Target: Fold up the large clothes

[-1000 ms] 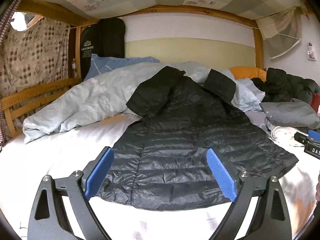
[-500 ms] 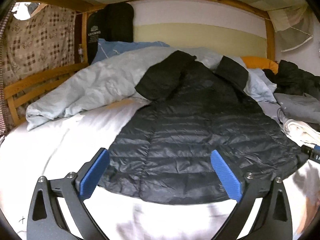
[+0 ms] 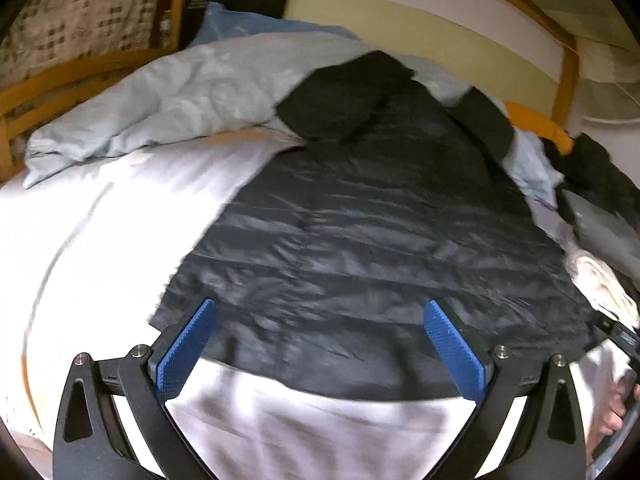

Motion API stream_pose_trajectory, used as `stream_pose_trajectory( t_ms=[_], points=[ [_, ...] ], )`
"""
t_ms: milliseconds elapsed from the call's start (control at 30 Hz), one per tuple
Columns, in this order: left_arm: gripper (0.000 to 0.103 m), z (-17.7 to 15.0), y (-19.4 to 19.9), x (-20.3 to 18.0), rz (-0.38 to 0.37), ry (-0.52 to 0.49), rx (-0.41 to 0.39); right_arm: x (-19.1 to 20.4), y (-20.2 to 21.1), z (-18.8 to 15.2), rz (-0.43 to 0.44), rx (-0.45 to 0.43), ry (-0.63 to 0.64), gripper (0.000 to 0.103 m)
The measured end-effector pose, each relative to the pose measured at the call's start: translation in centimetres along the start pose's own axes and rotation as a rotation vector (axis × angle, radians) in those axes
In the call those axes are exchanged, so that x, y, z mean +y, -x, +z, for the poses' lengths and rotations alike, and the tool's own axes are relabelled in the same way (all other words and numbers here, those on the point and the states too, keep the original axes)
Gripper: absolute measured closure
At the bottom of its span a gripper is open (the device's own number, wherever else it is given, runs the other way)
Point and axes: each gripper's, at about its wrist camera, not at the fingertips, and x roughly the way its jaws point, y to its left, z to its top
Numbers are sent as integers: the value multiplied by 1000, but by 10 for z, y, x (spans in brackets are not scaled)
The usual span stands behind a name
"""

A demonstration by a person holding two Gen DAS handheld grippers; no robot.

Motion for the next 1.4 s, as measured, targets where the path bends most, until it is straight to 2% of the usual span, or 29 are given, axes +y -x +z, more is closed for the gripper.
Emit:
stream_pose_trajectory(
  t_ms=[100, 167, 200, 267, 367, 433, 500, 567, 633, 667, 733, 800, 833, 867, 900, 933, 967, 1000, 1067, 1167, 1300, 1400],
  points=[
    [0, 5, -8, 24, 41, 63, -9, -6, -5, 2, 47, 14, -36, 45],
    [0, 8, -17, 49, 19, 161, 18, -8, -7, 3, 39, 16, -46, 46],
    [0, 8, -24, 61, 9, 212, 42, -10, -7, 3, 30, 12, -54, 46],
    [0, 8, -31, 77, 37, 259, 66, -13, -8, 4, 6, 2, -70, 44],
    [1, 4, -46, 88, 49, 264, 112, -18, -11, 3, 7, 18, -91, 30],
    [2, -1, -56, 90, -3, 276, 161, -22, -12, 2, 10, 24, -118, 30],
    [3, -3, -58, 86, -3, 255, 159, -26, -15, 2, 22, 41, -135, 30],
    [11, -4, -58, 77, 3, 224, 156, -27, -18, 1, 56, 60, -144, 30],
    [26, -5, -60, 71, -24, 214, 160, -27, -22, 0, 100, 80, -147, 30],
    [33, -6, -61, 69, -17, 204, 159, -24, -23, -1, 95, 75, -132, 30],
    [64, -7, -61, 62, 51, 174, 143, -20, -26, -3, 59, 66, -102, 30],
    [69, -8, -64, 67, 53, 187, 126, -24, -29, -3, 56, 51, -126, 31],
    [74, -9, -63, 69, 43, 203, 123, -27, -30, -2, 64, 50, -140, 34],
    [80, -10, -62, 72, 32, 218, 121, -29, -32, -3, 64, 49, -159, 50],
    [96, -9, -61, 75, 9, 228, 122, -29, -32, -3, 57, 48, -163, 64],
    [99, -8, -59, 75, -33, 236, 122, -29, -32, -3, 64, 52, -155, 92],
    [100, -6, -55, 74, -45, 232, 110, -26, -32, -3, 108, 68, -141, 96],
    [100, -3, -49, 70, -23, 206, 95, -24, -28, -3, 127, 61, -140, 97],
    [100, 6, -31, 64, -4, 156, 34, -22, -10, -1, 122, -13, -129, 97],
    [100, 24, 12, 56, -56, 126, -72, -22, 29, 8, 154, -134, -136, 98],
    [101, 41, 81, 46, -59, 79, -236, -7, 119, 11, 162, -446, -46, 99],
    [101, 56, 125, 43, -39, 88, -316, -1, 158, 12, 214, -526, -51, 99]
  ],
)
